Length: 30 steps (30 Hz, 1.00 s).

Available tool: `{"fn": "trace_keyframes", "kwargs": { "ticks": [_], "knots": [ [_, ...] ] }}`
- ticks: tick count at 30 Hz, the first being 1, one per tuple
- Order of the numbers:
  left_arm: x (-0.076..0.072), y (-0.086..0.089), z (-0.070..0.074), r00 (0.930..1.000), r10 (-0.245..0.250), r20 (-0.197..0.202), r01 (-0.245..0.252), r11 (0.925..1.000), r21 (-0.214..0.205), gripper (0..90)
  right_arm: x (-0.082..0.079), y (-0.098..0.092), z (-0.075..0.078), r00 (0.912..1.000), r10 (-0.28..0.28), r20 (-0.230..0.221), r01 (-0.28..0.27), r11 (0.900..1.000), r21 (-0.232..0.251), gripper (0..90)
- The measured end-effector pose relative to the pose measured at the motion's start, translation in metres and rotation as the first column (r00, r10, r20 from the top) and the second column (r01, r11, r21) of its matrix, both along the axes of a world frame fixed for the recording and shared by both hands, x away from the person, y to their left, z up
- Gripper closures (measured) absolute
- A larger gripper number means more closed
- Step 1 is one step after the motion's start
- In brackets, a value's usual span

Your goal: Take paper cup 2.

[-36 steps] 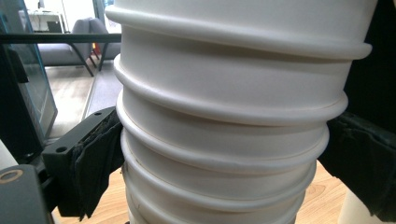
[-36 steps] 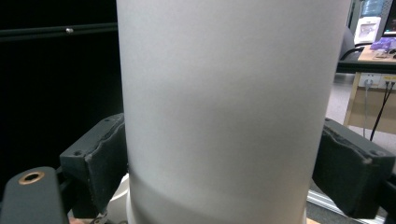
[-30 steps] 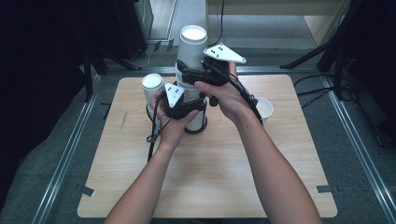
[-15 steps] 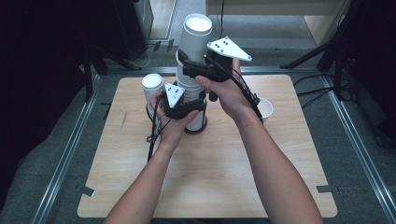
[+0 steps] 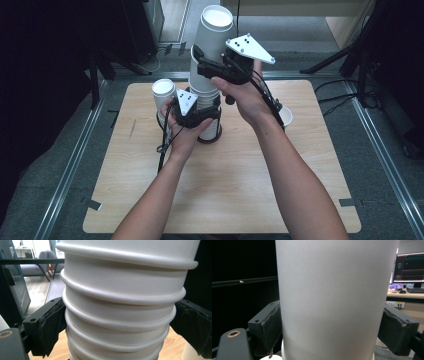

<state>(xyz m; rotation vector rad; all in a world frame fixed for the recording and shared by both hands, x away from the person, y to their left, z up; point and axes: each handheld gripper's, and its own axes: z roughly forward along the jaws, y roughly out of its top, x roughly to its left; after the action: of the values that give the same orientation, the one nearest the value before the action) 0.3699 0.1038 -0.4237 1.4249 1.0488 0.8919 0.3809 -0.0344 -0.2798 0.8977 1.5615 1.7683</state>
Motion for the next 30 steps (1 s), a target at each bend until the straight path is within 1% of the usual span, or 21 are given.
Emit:
{"fn": "trace_keyframes", "kwargs": {
  "ticks": [2,7,16,30],
  "knots": [
    [0.000,0.000,0.000,1.0000,0.000,0.000,0.000,1.0000,0.003,3.3,-0.002,0.000,0.001,1.0000,-0.007,0.007,0.007,1.0000,-0.004,14.5],
    [0.000,0.000,0.000,1.0000,0.002,-0.001,-0.002,1.0000,0.004,3.3,-0.006,-0.003,0.008,0.9998,-0.007,0.020,0.007,0.9998,0.018,14.5],
    [0.000,0.000,0.000,1.0000,0.001,-0.001,-0.001,1.0000,0.003,3.3,-0.011,-0.013,0.018,0.9986,-0.032,0.041,0.031,0.9991,0.027,14.4],
    [0.000,0.000,0.000,1.0000,0.000,-0.003,0.000,1.0000,0.004,3.3,-0.015,-0.034,0.021,0.9953,-0.076,0.060,0.074,0.9969,0.025,14.3]
  ]
}}
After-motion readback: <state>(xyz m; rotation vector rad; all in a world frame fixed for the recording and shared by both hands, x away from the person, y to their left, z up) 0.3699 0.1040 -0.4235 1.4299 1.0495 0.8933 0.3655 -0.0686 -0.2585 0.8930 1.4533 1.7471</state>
